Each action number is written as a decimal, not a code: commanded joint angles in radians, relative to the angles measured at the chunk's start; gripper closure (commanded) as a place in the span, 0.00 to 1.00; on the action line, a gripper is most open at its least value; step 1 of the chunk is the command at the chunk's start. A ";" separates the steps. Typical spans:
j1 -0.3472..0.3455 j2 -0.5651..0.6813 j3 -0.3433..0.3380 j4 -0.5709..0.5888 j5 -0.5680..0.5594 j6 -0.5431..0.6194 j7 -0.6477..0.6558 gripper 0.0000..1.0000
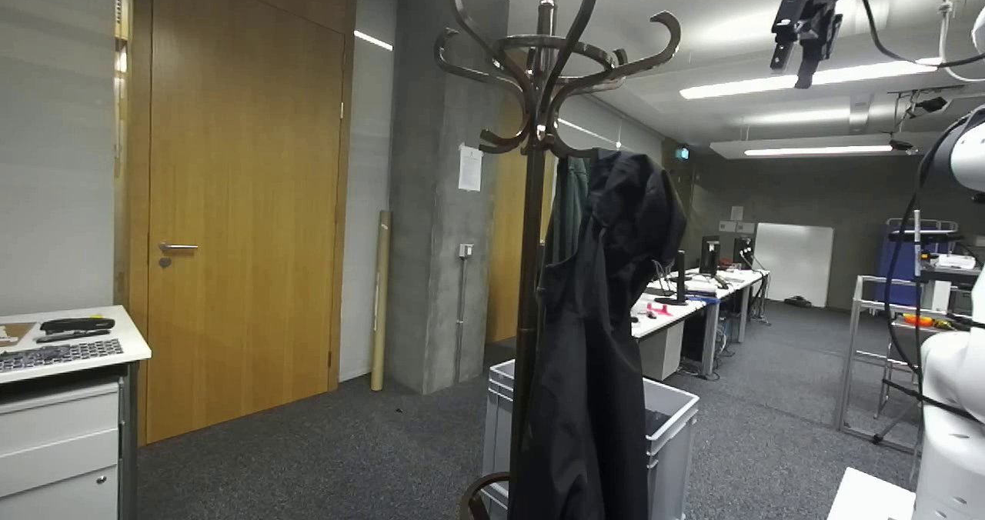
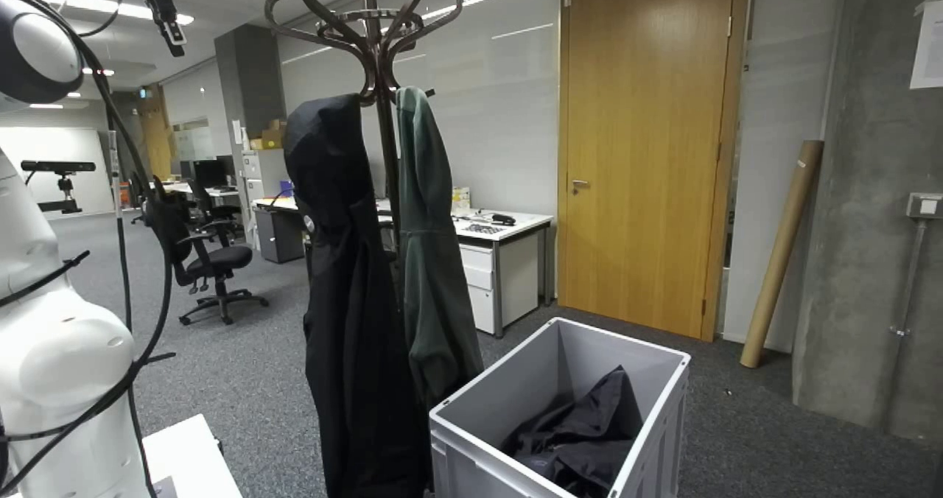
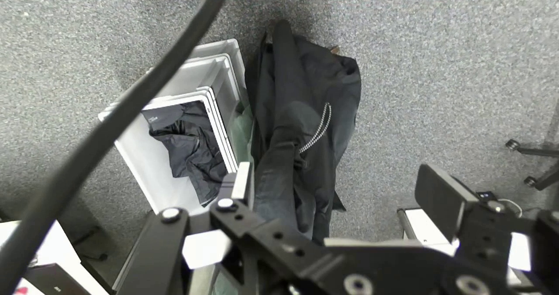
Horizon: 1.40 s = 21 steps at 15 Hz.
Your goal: Move the cloth to the right
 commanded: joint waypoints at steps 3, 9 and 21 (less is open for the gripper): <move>0.008 -0.009 -0.029 -0.095 0.040 -0.101 -0.154 0.00; 0.014 -0.049 -0.022 -0.241 -0.015 -0.003 -0.375 0.00; -0.017 -0.054 -0.022 -0.307 0.026 0.208 -0.358 0.00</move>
